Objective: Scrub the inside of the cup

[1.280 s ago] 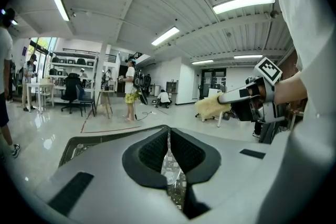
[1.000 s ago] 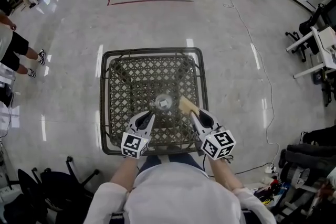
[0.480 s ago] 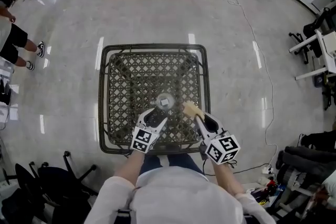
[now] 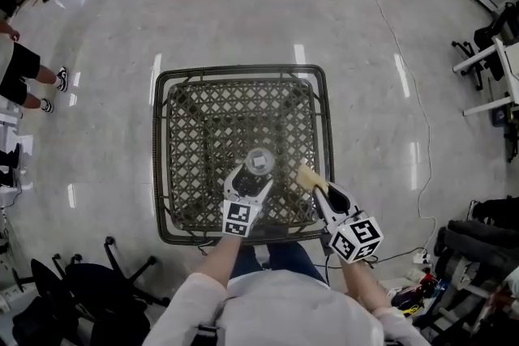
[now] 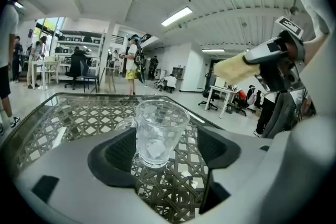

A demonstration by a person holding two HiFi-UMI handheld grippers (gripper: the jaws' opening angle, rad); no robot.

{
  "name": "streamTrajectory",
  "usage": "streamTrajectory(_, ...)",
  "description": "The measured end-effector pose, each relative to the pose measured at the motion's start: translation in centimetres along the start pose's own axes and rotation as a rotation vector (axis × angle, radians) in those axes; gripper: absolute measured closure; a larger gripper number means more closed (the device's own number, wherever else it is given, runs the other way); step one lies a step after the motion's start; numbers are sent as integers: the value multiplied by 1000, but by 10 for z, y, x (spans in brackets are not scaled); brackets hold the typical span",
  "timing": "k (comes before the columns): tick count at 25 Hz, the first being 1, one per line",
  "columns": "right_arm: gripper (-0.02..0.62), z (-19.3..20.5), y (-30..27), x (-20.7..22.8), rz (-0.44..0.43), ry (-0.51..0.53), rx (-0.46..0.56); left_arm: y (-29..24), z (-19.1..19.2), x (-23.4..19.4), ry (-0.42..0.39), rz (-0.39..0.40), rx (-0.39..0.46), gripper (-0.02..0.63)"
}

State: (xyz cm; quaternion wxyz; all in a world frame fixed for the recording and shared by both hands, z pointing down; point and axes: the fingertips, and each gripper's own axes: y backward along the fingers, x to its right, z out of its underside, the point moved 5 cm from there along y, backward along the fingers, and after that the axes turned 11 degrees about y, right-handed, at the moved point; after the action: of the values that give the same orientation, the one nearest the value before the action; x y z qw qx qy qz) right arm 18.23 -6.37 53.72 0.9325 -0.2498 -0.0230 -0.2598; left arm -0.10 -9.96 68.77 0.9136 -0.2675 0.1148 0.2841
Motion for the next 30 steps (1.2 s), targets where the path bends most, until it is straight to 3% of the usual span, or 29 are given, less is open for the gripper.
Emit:
streamTrajectory(4, 500, 12, 0, 3, 0, -18, -22, -8, 2, -9, 25, -11, 32, 252)
streamTrajectory(13, 500, 30, -6, 11, 19, -54, -49, -30, 5, -14, -71, 0, 70, 238)
streamTrajectory(20, 500, 36, -10, 15, 22, -71, -56, -43, 2, -17, -69, -9, 94, 238)
streamTrajectory(30, 500, 41, -15, 15, 6, -70, -71, -52, 5, -20, -121, -31, 63, 239)
